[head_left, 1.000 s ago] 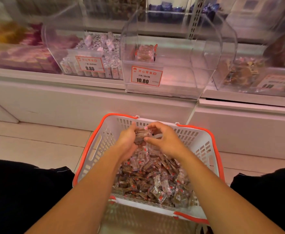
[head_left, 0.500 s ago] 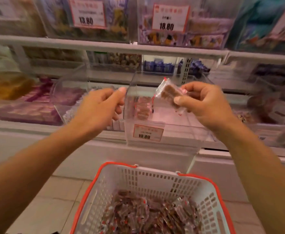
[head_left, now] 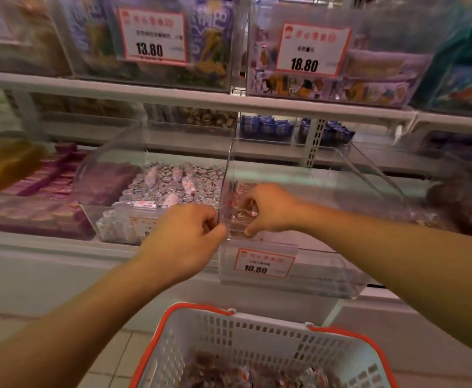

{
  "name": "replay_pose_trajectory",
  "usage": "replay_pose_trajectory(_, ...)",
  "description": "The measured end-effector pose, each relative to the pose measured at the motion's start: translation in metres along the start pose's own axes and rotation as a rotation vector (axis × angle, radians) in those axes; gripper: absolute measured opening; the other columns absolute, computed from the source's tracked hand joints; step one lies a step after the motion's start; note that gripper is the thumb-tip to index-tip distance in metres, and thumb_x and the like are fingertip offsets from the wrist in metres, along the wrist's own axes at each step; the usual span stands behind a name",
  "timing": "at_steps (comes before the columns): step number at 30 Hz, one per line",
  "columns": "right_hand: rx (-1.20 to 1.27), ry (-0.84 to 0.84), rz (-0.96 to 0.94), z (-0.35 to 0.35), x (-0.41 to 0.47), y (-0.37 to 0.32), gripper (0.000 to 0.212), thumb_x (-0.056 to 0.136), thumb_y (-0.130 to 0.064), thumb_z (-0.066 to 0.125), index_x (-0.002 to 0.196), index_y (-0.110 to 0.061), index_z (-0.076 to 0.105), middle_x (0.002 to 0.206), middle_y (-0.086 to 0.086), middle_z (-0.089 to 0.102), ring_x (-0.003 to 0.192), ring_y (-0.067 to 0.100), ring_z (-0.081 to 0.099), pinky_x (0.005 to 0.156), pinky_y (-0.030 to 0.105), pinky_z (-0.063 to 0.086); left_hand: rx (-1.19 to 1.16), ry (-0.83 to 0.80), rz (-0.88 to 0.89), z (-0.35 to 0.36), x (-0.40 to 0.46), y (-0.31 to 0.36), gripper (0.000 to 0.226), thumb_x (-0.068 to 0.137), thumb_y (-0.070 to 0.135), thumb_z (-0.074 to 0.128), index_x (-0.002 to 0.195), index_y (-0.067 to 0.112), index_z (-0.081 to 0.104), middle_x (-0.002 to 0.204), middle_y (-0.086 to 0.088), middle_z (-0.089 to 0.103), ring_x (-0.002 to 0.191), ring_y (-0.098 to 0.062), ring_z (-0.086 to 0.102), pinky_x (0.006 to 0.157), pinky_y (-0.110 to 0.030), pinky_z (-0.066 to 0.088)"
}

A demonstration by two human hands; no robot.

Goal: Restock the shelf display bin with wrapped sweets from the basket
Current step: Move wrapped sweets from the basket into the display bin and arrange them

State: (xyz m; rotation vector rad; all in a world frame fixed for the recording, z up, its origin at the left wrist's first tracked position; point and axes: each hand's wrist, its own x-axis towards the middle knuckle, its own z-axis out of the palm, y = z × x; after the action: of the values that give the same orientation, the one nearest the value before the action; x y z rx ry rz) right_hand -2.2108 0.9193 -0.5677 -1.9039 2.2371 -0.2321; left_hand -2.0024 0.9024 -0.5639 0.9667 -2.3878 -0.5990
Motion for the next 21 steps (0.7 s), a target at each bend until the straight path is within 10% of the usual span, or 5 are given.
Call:
replay_pose_trajectory(6,-0.121,0.013,-0.027,-0.004,-0.002,0.007,0.05,0.058,-0.045,0.089,0.097,-0.028,0.064,0.09,-0.009,0.064,0.08,0.014,0.061,0.069,0.036,0.056,-0.067,0.006,-0.011,0.002,-0.002,0.001,0.025,0.086,0.026,0.058,0.064,0.015,0.059,0.059,-0.003,0.066,0.063,-0.021,0.066,0.065,-0.046,0.054)
replay_pose_trajectory(15,-0.055,0.043,0.032,0.001,-0.002,0.009,0.035,0.061,-0.04,0.09,0.075,-0.022,0.063,0.075,-0.006,0.062,0.069,0.014,0.058,0.054,0.03,0.044,-0.073,0.008,-0.009,0.003,-0.003,0.002,0.026,0.088,0.027,0.057,0.065,0.015,0.059,0.06,-0.005,0.066,0.063,-0.024,0.067,0.061,-0.048,0.055)
replay_pose_trajectory(21,-0.153,0.133,0.067,-0.031,-0.033,-0.006,0.04,0.076,-0.045,0.08,0.108,-0.023,0.067,0.104,-0.003,0.066,0.092,0.019,0.062,0.079,0.037,0.054,-0.086,0.146,-0.009,-0.006,-0.013,0.002,0.063,0.093,0.056,0.037,0.063,0.007,0.062,0.054,-0.01,0.063,0.056,-0.026,0.061,0.083,-0.041,0.052)
